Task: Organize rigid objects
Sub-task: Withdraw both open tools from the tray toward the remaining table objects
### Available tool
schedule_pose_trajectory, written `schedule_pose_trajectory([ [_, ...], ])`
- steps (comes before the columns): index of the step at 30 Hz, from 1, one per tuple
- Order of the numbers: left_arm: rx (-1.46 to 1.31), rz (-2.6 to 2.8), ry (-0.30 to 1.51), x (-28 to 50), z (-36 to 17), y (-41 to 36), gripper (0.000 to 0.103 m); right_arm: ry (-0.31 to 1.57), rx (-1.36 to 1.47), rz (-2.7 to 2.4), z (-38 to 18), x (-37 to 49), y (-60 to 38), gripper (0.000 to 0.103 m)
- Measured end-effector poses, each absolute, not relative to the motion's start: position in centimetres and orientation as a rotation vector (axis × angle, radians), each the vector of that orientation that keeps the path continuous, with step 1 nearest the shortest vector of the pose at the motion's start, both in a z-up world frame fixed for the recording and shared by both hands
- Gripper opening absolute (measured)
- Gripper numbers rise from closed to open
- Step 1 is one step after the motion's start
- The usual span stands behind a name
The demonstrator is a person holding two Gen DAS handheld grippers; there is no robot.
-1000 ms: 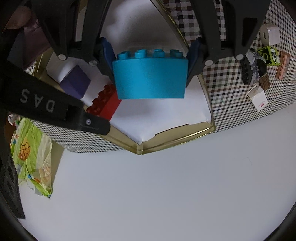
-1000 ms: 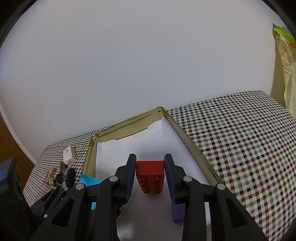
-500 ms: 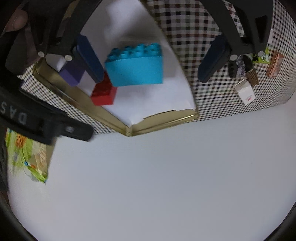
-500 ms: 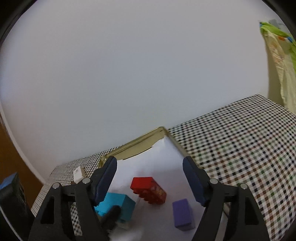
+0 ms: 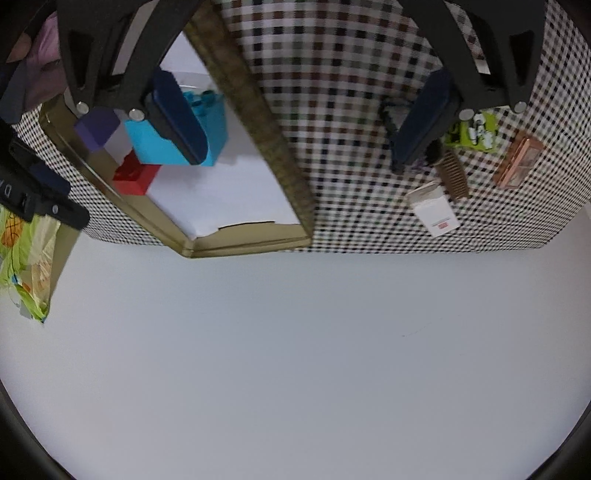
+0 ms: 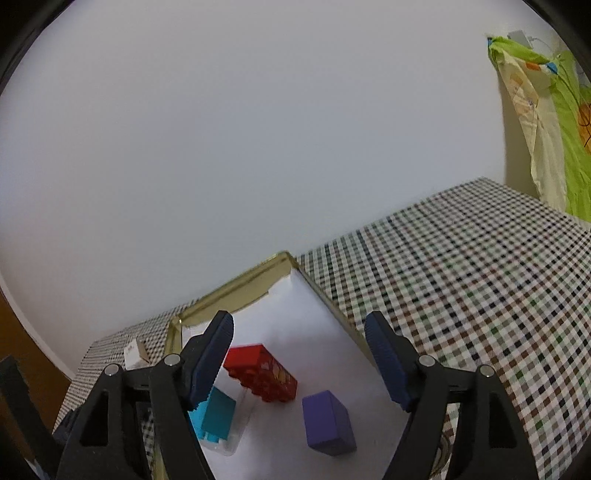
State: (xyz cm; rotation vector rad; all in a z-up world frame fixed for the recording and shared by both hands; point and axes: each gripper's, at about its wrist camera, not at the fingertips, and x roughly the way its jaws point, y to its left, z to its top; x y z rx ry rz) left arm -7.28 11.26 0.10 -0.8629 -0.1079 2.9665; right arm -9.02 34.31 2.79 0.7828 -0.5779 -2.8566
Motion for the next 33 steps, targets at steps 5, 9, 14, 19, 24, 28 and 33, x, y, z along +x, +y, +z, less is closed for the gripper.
schedule_pose_trajectory([
  [5, -0.868, 2.977, -0.106, -6.9, 0.2, 11.0, 0.103, -0.474, 0.864, -2.845, 2.4, -9.6, 33.3, 0.076],
  [9, -0.860, 3.005, -0.032, -6.9, 0.3, 11.6, 0.103, -0.349, 0.980, -2.834, 1.6, -10.5, 32.1, 0.076],
  [14, -0.850, 3.007, 0.113, -6.6, 0.2, 12.9, 0.103, -0.289, 0.998, -2.873, 1.8, -10.6, 32.1, 0.076],
  [19, -0.849, 3.001, 0.190, -6.6, 0.2, 13.9, 0.103, -0.262, 0.991, -2.895, 2.1, -10.9, 31.7, 0.077],
  [24, -0.931, 2.969, 0.207, -7.8, -0.1, 14.8, 0.103, -0.256, 0.996, -2.898, 2.0, -11.5, 31.9, 0.078],
  [28, -0.949, 2.968, 0.236, -8.3, -0.2, 15.7, 0.103, -0.257, 0.996, -2.960, 2.0, -11.6, 32.2, 0.078],
  [33, -0.939, 2.945, 0.242, -7.8, -0.5, 16.3, 0.103, -0.486, 1.031, -2.879, 1.4, -12.0, 34.8, 0.078],
])
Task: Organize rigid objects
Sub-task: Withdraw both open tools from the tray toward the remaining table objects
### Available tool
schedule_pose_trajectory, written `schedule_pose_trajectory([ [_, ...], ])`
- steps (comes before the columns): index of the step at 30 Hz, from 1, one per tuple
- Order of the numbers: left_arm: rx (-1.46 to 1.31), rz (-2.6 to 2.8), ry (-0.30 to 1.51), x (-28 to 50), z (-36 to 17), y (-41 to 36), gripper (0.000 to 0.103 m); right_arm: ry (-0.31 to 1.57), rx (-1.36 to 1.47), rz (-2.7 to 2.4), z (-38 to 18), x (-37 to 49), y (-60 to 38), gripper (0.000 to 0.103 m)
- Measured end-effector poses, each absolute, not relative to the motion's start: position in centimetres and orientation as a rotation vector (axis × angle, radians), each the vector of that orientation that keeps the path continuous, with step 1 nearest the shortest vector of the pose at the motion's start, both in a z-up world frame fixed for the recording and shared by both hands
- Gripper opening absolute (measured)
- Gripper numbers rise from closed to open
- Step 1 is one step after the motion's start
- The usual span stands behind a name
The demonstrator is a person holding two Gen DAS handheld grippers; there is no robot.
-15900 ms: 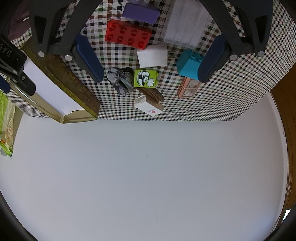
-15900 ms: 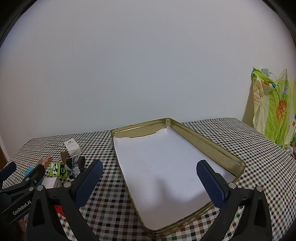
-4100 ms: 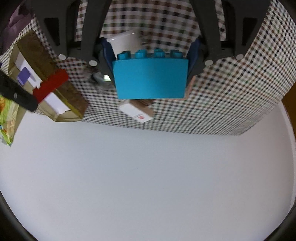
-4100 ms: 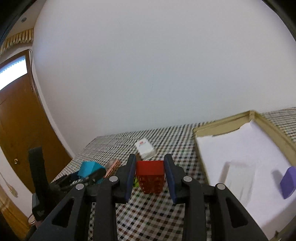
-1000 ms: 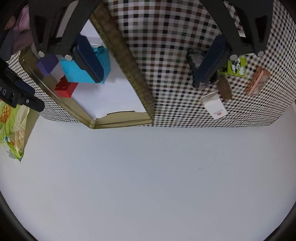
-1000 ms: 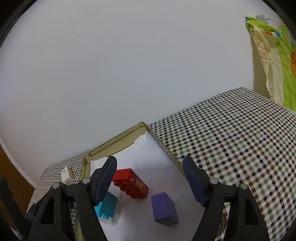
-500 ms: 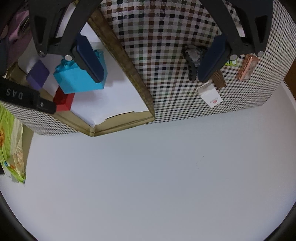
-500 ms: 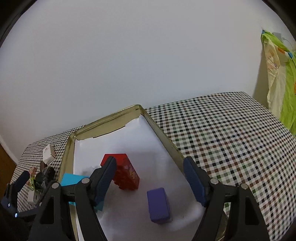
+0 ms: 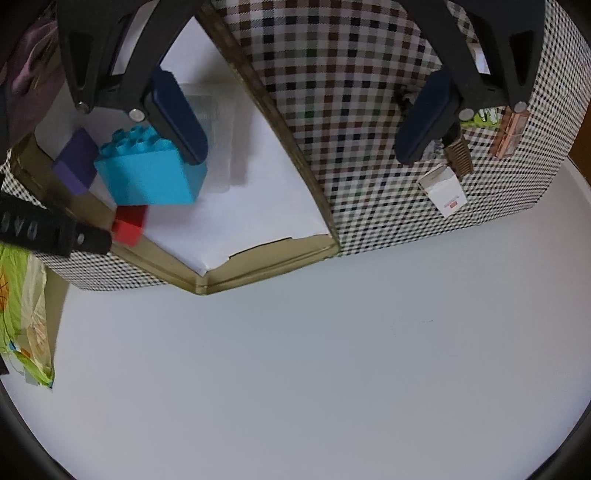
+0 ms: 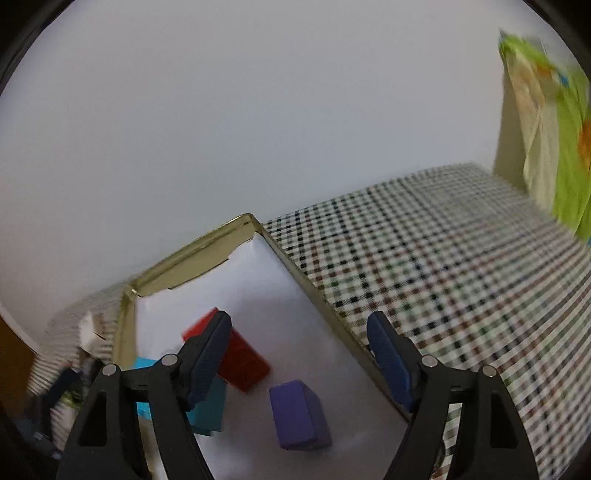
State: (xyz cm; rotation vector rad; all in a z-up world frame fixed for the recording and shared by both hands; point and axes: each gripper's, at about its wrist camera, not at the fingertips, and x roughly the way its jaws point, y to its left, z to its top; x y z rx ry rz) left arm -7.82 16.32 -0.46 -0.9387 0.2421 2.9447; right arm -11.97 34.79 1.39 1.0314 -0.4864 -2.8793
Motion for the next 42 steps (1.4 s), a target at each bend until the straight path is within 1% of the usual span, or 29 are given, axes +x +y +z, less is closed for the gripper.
schedule_pose_trajectory([
  [2, -0.928, 2.946, 0.210, -7.7, -0.3, 16.0, 0.103, -0.528, 0.990, -2.883, 1.7, -11.4, 35.4, 0.078],
  [10, -0.920, 2.977, 0.129, -7.3, 0.2, 15.2, 0.103, -0.523, 0.936, -2.887, 2.2, -10.3, 35.1, 0.078],
  [16, -0.892, 3.006, 0.101, -7.4, 0.1, 14.0, 0.103, -0.538, 0.741, -2.877, 2.9, -8.3, 34.4, 0.078],
  [22, -0.859, 3.049, 0.132, -7.0, 0.1, 12.5, 0.103, -0.430, 0.582, -2.930, 3.6, -6.4, 32.2, 0.079],
  [23, -0.859, 3.056, 0.137, -7.0, 0.1, 12.2, 0.103, -0.424, 0.567, -2.945, 3.7, -6.1, 32.1, 0.080],
  [24, -0.857, 3.058, 0.134, -7.0, 0.1, 11.9, 0.103, -0.421, 0.551, -2.969, 3.7, -5.8, 31.8, 0.084],
  [25, -0.854, 3.065, 0.124, -6.9, 0.2, 11.6, 0.103, -0.418, 0.540, -2.988, 3.8, -5.6, 31.6, 0.085],
  [28, -0.853, 3.069, 0.116, -6.7, 0.2, 10.6, 0.103, -0.395, 0.503, -3.038, 3.8, -5.0, 31.1, 0.085],
  [32, -0.847, 3.086, 0.108, -6.4, 0.2, 9.7, 0.103, -0.316, 0.471, -3.078, 3.8, -4.5, 29.8, 0.085],
  [38, -0.870, 3.089, 0.066, -6.0, 0.0, 7.5, 0.103, -0.372, 0.479, -3.066, 3.5, -3.2, 28.7, 0.085],
  [42, -0.872, 3.098, 0.064, -5.7, 0.0, 5.8, 0.102, -0.341, 0.461, -3.059, 3.3, -2.4, 26.9, 0.085],
])
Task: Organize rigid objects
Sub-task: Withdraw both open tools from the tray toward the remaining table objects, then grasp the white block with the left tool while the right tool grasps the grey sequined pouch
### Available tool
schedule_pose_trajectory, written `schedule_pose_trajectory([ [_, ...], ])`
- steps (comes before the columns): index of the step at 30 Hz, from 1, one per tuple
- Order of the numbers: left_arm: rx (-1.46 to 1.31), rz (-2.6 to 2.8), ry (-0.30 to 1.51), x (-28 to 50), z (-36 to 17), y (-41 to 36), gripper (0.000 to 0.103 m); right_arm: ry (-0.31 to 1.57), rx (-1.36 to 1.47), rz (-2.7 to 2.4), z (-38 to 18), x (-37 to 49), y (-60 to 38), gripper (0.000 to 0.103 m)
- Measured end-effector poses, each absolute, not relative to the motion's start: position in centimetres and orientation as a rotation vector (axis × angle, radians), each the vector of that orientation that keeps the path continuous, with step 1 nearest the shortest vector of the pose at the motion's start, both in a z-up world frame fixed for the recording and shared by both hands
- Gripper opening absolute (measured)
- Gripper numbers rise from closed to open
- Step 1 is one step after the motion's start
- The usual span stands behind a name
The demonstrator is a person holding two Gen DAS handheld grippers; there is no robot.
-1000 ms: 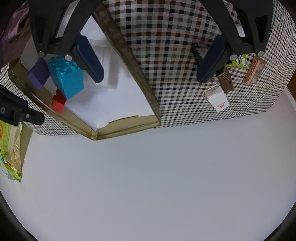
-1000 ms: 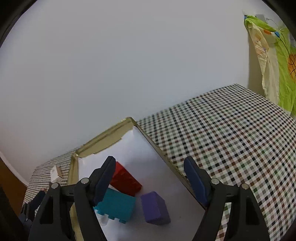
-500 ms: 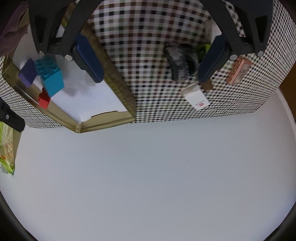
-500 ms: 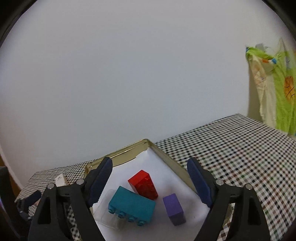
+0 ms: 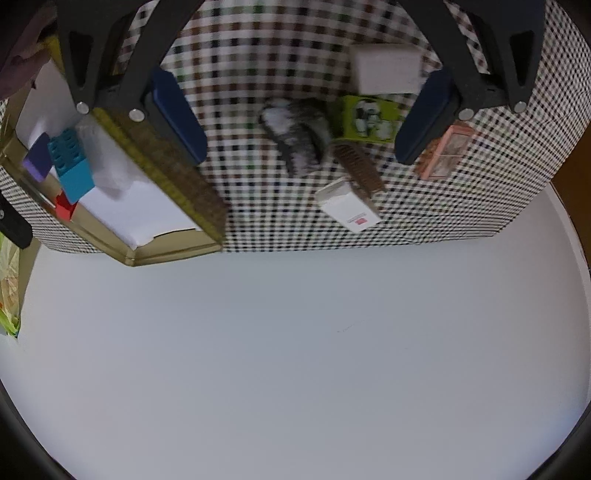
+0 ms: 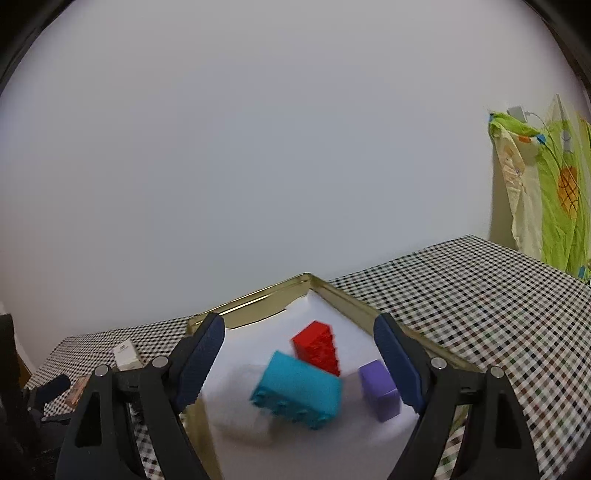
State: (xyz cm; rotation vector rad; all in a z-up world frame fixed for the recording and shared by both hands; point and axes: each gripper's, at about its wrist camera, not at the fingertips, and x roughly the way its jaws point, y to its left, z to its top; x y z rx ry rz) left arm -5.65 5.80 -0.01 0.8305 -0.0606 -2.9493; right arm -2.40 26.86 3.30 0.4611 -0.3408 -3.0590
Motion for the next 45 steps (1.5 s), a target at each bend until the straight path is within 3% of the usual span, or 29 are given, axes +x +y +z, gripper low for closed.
schedule_pose_trajectory([
  [18, 0.866, -2.822, 0.039, -6.2, -1.1, -4.3, 0.102, -0.206, 0.560, -2.905, 2.4, -2.2, 18.1, 0.085],
  [30, 0.991, -2.860, 0.172, -6.6, -2.0, -6.8, 0.100, -0.163, 0.644, -2.832, 1.9, -2.7, 13.8, 0.085],
  [36, 1.177, -3.013, 0.003, -6.4, -2.8, -4.0, 0.099, -0.133, 0.661, -2.813, 1.9, -2.5, 13.5, 0.085],
  [40, 1.275, -3.022, -0.121, -6.3, -3.9, -2.4, 0.090, -0.161, 0.691, -2.796, 1.8, -2.5, 13.9, 0.085],
  [45, 1.375, -3.017, -0.043, -6.7, -4.5, -2.6, 0.088, -0.157, 0.703, -2.782, 1.7, -2.5, 13.9, 0.085],
])
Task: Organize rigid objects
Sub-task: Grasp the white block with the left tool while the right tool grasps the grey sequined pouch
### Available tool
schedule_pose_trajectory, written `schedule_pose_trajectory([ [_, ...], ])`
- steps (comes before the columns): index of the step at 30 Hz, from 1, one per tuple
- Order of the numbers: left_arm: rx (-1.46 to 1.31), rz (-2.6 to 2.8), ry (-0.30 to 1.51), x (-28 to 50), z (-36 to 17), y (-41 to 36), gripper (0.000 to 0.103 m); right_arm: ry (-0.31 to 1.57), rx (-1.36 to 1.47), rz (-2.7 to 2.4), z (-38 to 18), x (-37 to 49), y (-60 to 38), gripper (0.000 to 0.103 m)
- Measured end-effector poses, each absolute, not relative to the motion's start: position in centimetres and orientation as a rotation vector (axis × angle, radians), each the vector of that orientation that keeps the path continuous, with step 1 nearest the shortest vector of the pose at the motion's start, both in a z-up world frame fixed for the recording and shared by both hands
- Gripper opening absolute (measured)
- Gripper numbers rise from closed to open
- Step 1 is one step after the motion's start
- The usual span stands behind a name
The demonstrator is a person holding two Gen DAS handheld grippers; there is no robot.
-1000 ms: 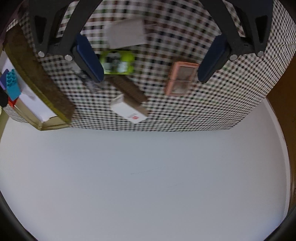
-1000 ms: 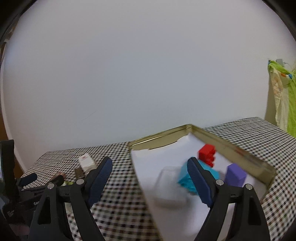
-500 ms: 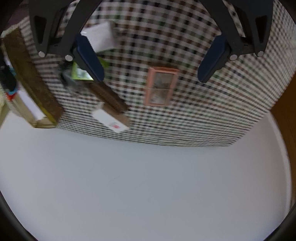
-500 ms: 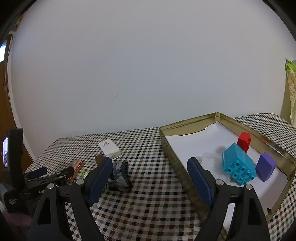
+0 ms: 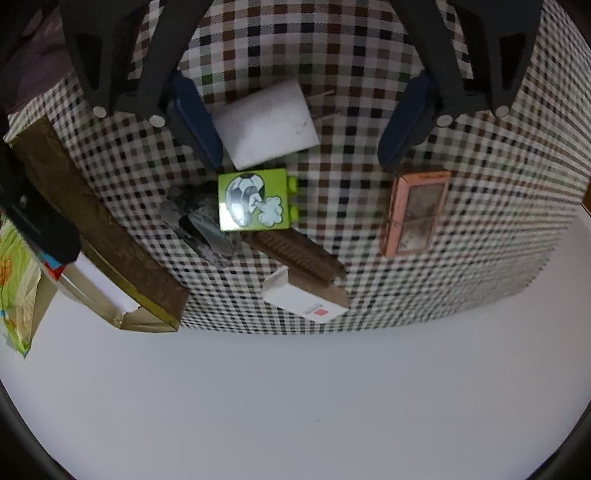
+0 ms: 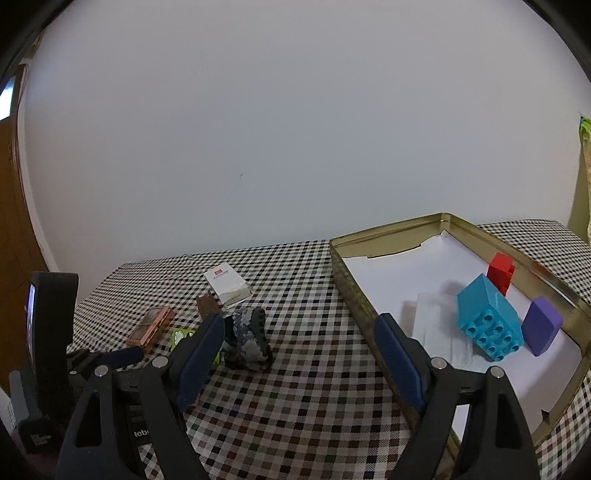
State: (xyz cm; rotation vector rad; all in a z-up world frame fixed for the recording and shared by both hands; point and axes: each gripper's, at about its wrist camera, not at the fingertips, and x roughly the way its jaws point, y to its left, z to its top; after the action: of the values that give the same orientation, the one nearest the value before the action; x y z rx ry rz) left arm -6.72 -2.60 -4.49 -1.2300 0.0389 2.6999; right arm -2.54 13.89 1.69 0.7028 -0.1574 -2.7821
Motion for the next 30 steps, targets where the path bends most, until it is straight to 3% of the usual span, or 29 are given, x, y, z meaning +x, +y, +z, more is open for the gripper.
schedule_pose_trajectory([
  [2, -1.253, 2.668, -0.008, -6.9, -4.8, -2.9, 0.083, -0.155, 0.704, -2.781, 1.7, -2.5, 13.9, 0.085],
  [4, -1.276, 2.638, 0.002, -6.9, -5.1, -2.6, 0.067, -0.156, 0.711, -2.775, 1.7, -2.5, 13.9, 0.085],
  [7, -1.287, 2.643, 0.071, -6.8, -5.1, -1.9, 0.067, -0.163, 0.725, -2.768, 1.7, -2.6, 14.0, 0.085],
  [15, -1.290, 2.654, 0.027, -6.4, -4.6, -3.1, 0.067, -0.162, 0.743, -2.755, 1.6, -2.7, 14.1, 0.085],
  [23, -1.136, 2.832, -0.184, -5.9, -2.2, -7.1, 0.067, -0.107, 0.779, -2.698, 1.4, -3.1, 12.6, 0.085],
  [24, -1.122, 2.846, -0.207, -5.8, -2.0, -7.4, 0.067, -0.097, 0.794, -2.686, 1.3, -3.4, 12.2, 0.083],
  [27, -1.045, 2.904, -0.232, -5.4, -1.3, -8.0, 0.067, -0.040, 0.848, -2.651, 0.8, -4.4, 10.7, 0.062],
  [30, -0.983, 2.942, -0.265, -5.2, -0.9, -8.9, 0.067, -0.040, 0.914, -2.626, 0.3, -5.6, 9.9, 0.057],
])
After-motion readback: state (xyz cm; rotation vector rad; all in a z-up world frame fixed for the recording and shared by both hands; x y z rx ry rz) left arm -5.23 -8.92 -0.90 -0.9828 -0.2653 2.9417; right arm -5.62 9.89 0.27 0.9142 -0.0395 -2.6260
